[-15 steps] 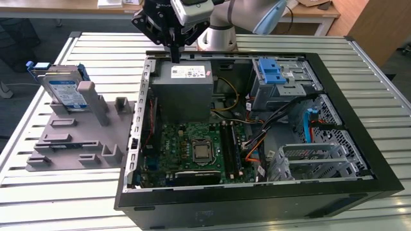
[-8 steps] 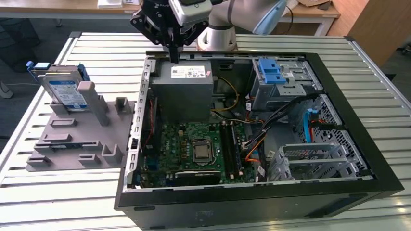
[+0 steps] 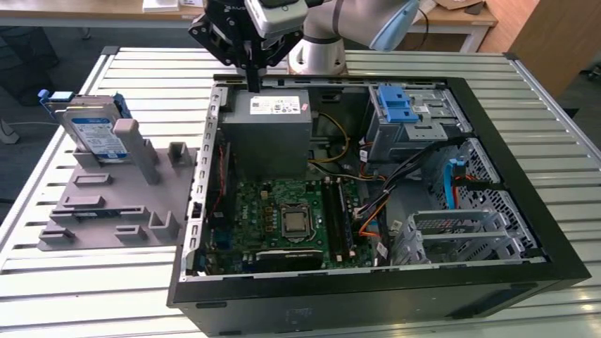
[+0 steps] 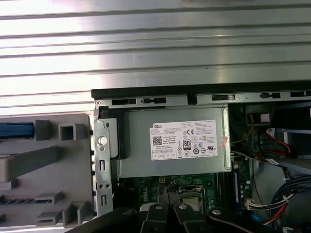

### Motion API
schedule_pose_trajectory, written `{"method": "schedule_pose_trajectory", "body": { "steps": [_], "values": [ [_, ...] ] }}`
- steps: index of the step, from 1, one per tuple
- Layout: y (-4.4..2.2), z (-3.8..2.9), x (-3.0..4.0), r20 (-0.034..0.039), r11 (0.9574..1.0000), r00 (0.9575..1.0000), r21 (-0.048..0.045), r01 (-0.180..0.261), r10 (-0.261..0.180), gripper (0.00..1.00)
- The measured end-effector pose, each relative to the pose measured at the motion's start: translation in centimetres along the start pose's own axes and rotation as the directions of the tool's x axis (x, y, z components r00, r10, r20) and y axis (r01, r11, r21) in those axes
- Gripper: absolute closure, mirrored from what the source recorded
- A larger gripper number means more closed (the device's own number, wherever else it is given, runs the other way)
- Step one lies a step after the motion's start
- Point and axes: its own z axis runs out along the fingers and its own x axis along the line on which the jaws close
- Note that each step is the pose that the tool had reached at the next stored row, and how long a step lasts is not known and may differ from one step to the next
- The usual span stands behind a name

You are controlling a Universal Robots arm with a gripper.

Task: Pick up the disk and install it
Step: 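Reach for the disk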

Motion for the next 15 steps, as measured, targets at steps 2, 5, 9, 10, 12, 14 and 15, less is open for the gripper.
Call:
{"method": "schedule_pose_trajectory", "body": {
  "steps": [2,5,9,10,12,14,15],
  "values": [
    [0.00,0.00,0.06,0.0000,1.0000,1.0000,0.0000,0.000,0.000,0.89],
    [-0.01,0.00,0.18,0.0001,1.0000,1.0000,0.0000,0.000,0.000,0.89],
    [-0.03,0.00,0.35,0.0000,1.0000,1.0000,0.0000,0.000,0.000,0.89],
    [-0.03,0.00,0.40,0.0001,1.0000,1.0000,0.0000,0.000,0.000,0.89],
    [-0.03,-0.01,0.48,0.0000,1.0000,1.0000,0.0001,0.000,0.000,0.89],
    [-0.04,-0.01,0.50,0.0000,1.0000,1.0000,0.0001,0.000,0.000,0.89],
    [-0.04,-0.01,0.52,0.0000,1.0000,1.0000,0.0000,0.000,0.000,0.89]
  ]
}}
